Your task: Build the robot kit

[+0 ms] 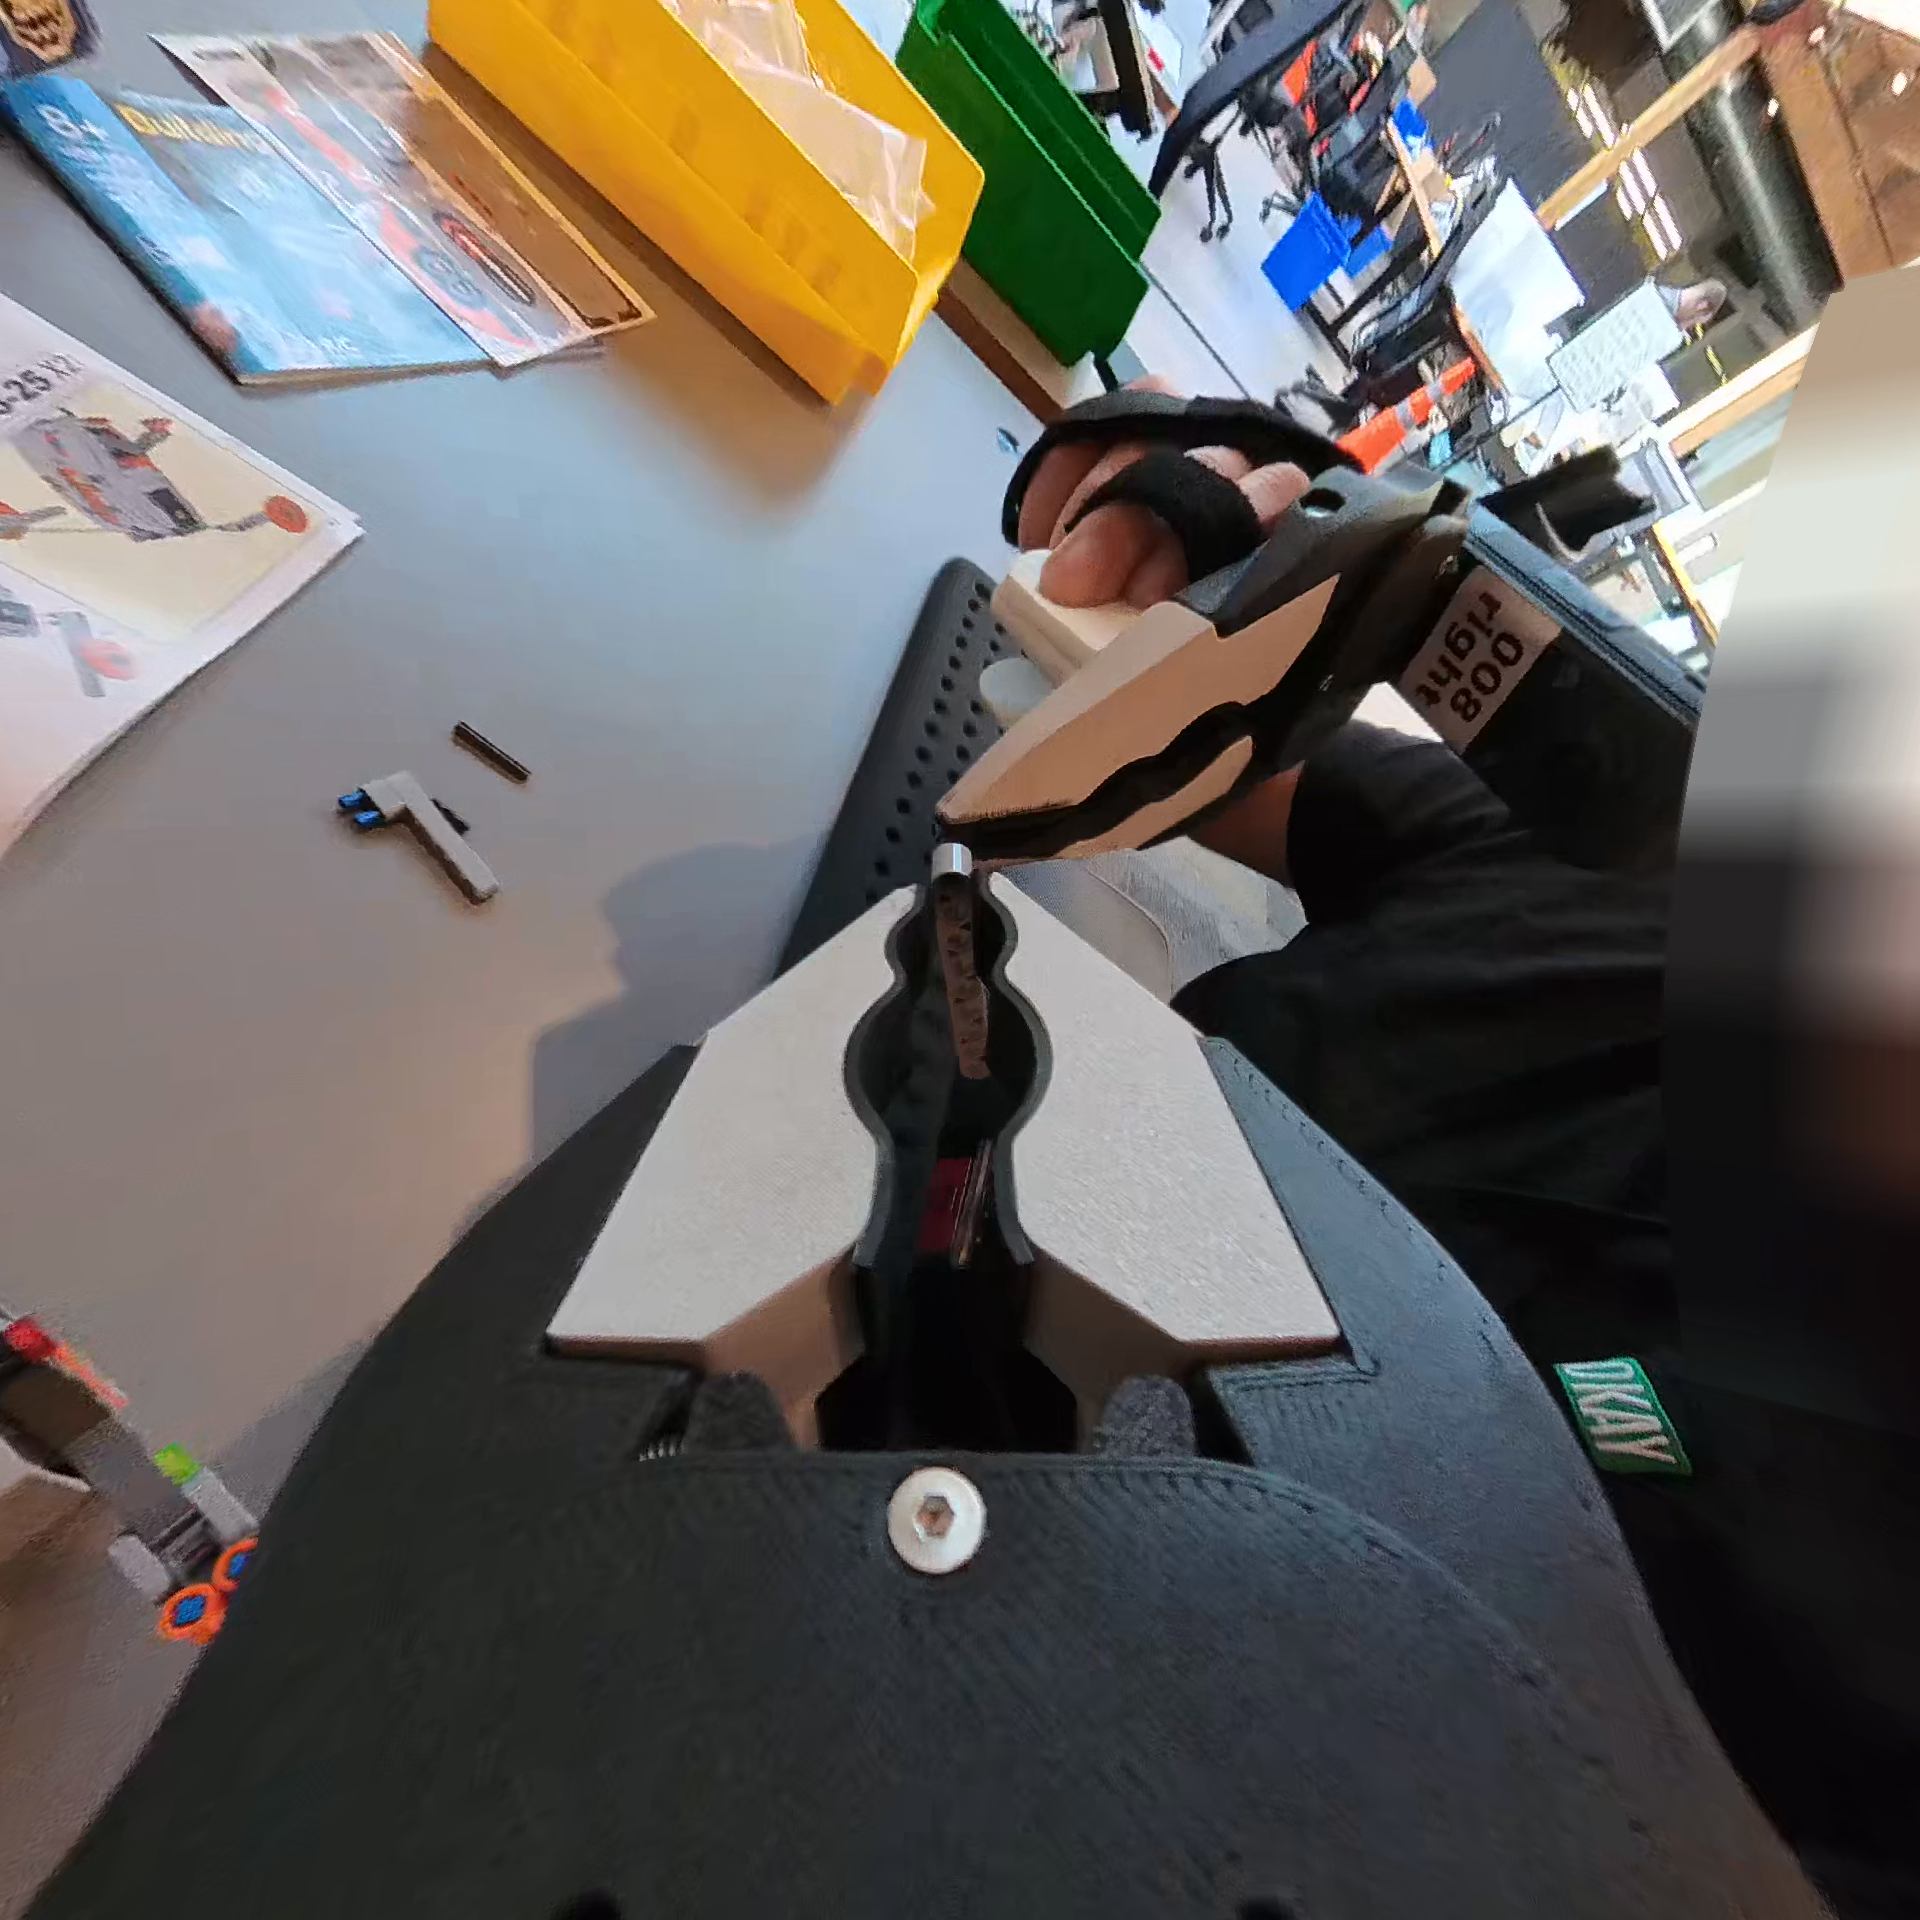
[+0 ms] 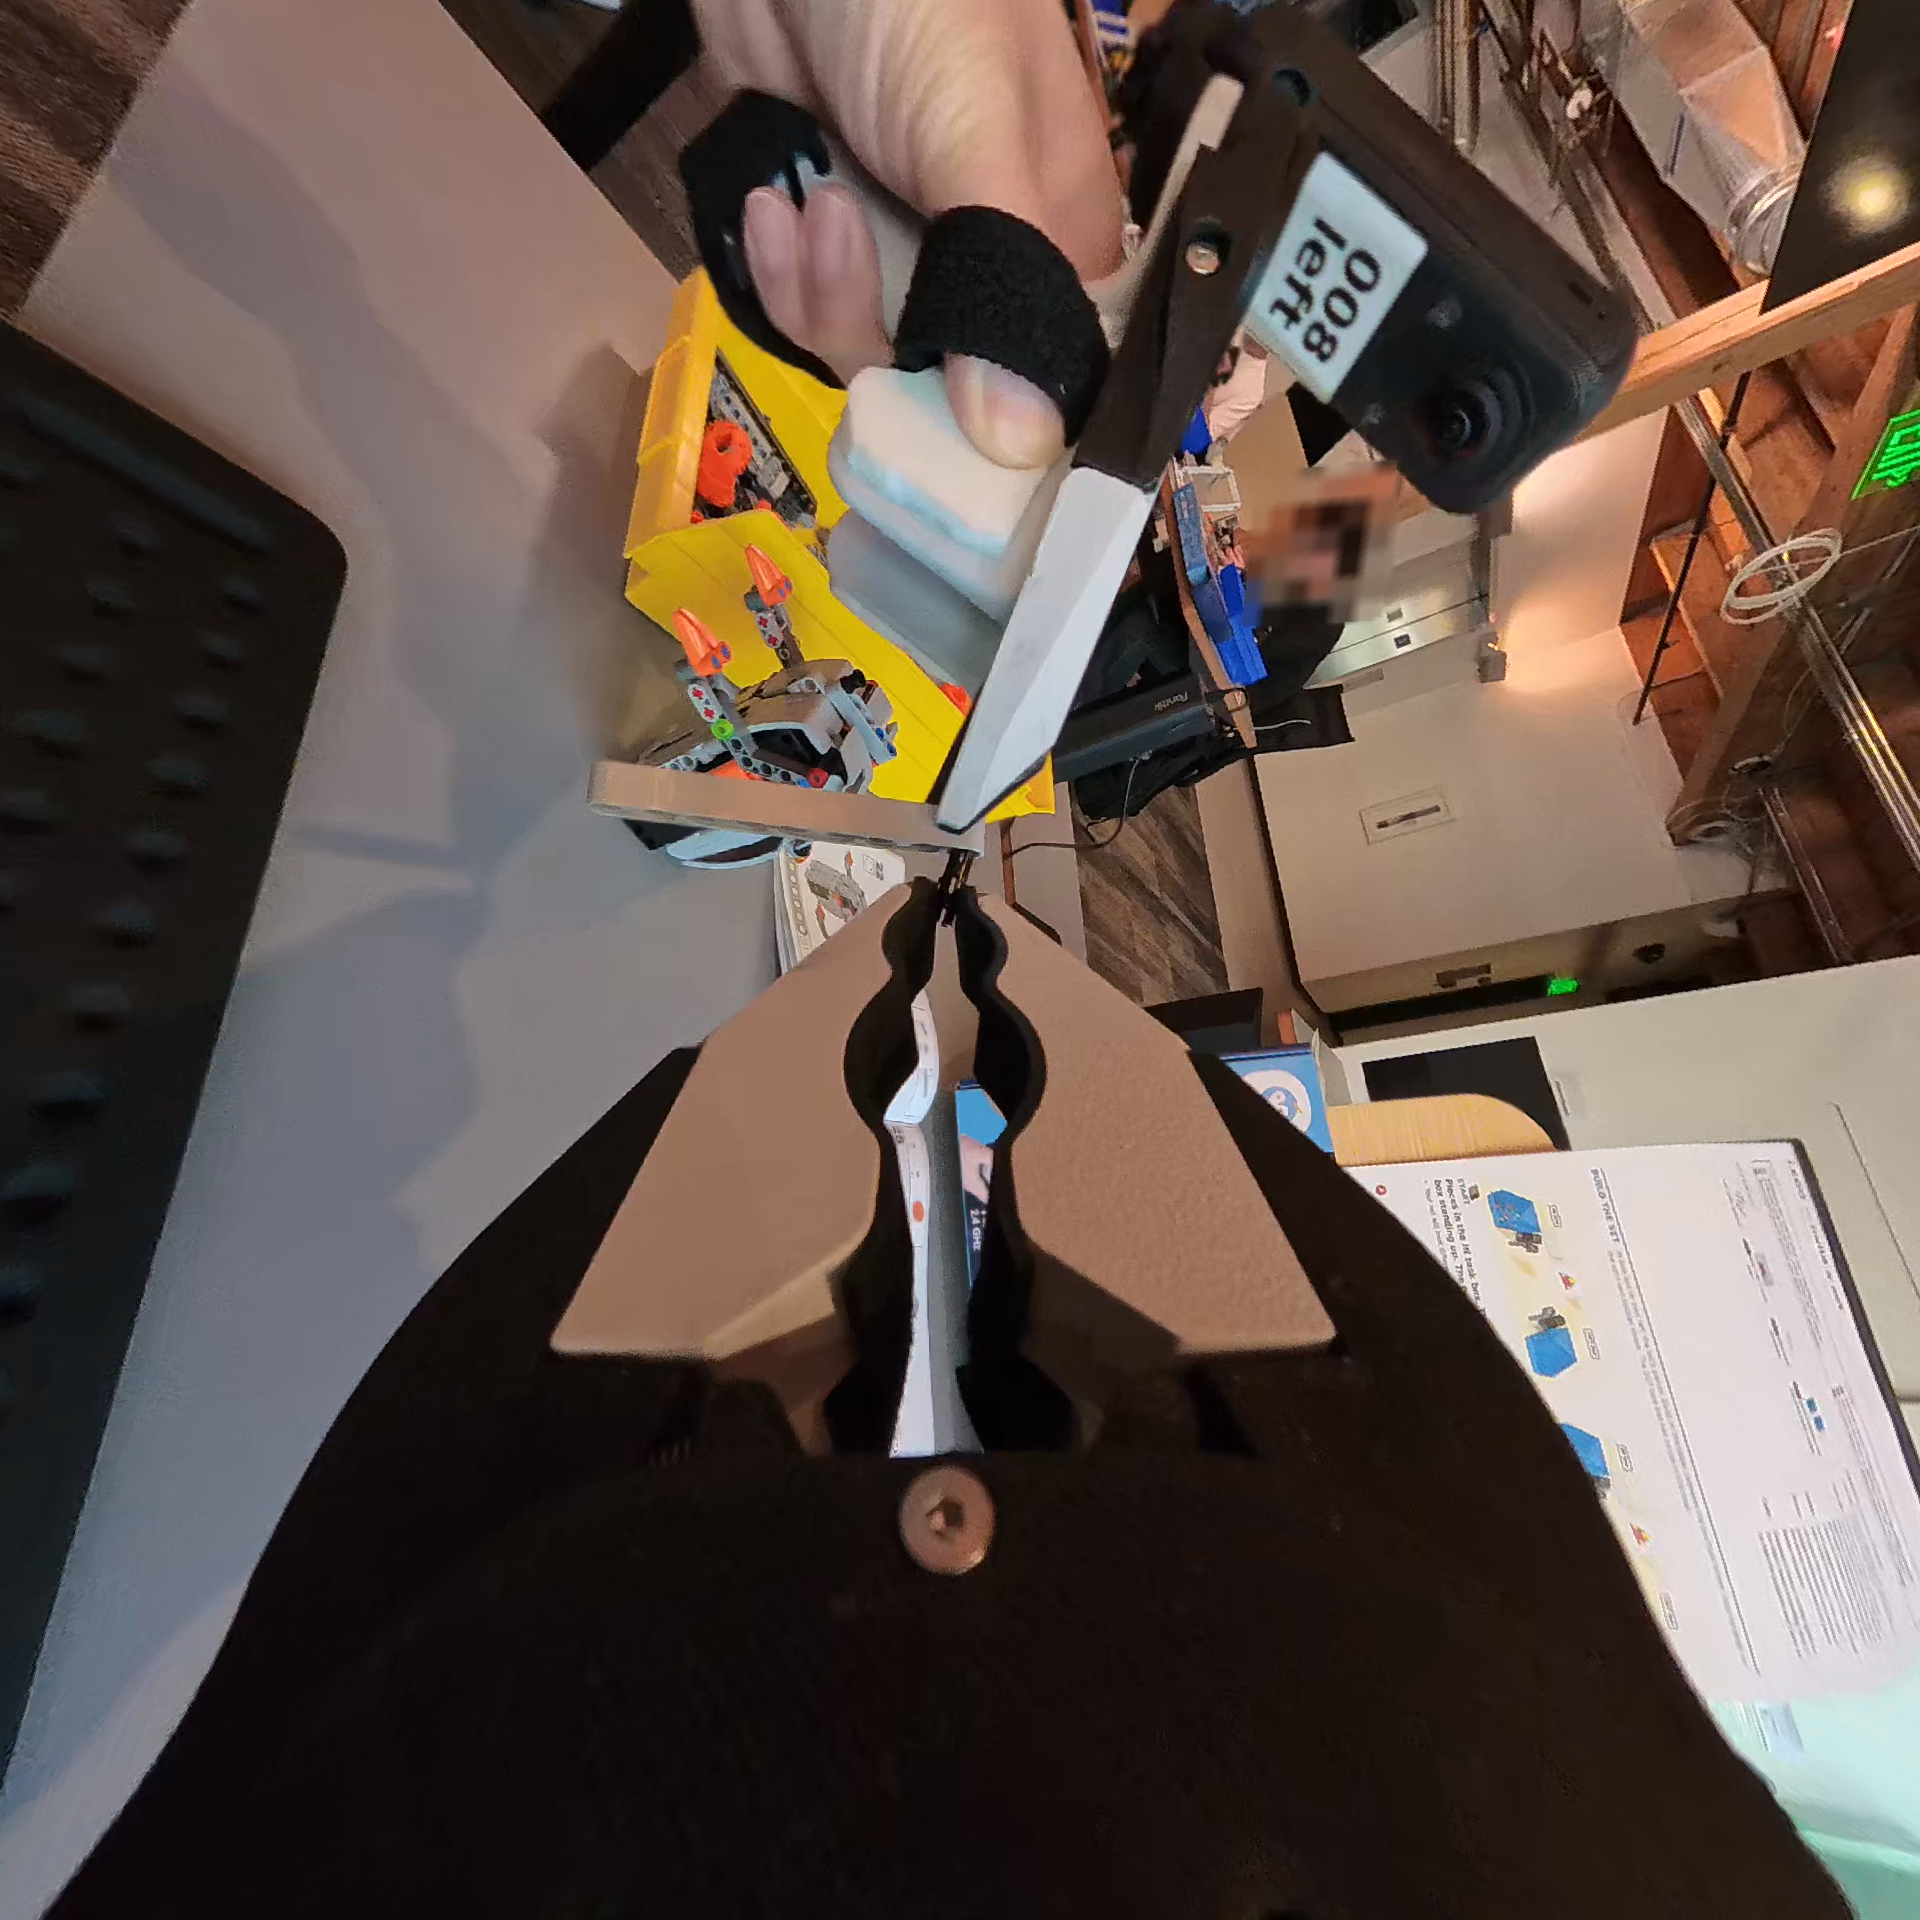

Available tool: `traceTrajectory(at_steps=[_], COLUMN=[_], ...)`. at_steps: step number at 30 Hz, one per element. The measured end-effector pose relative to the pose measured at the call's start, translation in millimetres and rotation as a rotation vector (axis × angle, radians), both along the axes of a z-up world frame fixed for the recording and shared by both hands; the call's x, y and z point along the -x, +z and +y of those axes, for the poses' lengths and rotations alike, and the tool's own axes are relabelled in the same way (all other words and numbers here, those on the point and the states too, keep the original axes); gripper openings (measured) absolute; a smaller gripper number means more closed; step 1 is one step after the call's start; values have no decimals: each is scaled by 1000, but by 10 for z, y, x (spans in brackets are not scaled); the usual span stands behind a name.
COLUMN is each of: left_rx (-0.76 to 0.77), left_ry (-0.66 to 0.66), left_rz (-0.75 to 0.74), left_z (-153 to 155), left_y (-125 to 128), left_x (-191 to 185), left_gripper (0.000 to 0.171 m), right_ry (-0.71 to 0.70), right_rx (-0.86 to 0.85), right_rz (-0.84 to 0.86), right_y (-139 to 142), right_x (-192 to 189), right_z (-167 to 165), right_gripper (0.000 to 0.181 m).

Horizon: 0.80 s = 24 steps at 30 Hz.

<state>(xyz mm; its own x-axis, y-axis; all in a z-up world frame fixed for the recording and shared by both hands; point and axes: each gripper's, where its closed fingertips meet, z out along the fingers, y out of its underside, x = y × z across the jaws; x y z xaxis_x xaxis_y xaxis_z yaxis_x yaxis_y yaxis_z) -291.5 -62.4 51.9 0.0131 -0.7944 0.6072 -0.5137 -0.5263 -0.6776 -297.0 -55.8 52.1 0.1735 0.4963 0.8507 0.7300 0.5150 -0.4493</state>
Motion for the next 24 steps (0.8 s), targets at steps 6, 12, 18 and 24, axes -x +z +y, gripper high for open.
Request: traceTrajectory(at_steps=[6, 12, 18, 24], left_rx=[29, 53, 75, 86], left_ry=[-77, -116, -150, -135], left_rz=[61, 87, 117, 47], left_z=[-113, -131, -130, -92], left_y=[29, 31, 50, 191], left_x=[-125, -183, -207, -252], left_gripper=[5, 5, 5, 5], right_ry=[36, 69, 106, 87], right_rx=[3, -14, -6, 70], right_rz=[-49, -112, -186, -20], right_y=[38, 44, 76, 219], right_x=[-132, -199, -237, -283], right_z=[-113, -140, -131, -91], right_gripper=[1, 1, 2, 1])
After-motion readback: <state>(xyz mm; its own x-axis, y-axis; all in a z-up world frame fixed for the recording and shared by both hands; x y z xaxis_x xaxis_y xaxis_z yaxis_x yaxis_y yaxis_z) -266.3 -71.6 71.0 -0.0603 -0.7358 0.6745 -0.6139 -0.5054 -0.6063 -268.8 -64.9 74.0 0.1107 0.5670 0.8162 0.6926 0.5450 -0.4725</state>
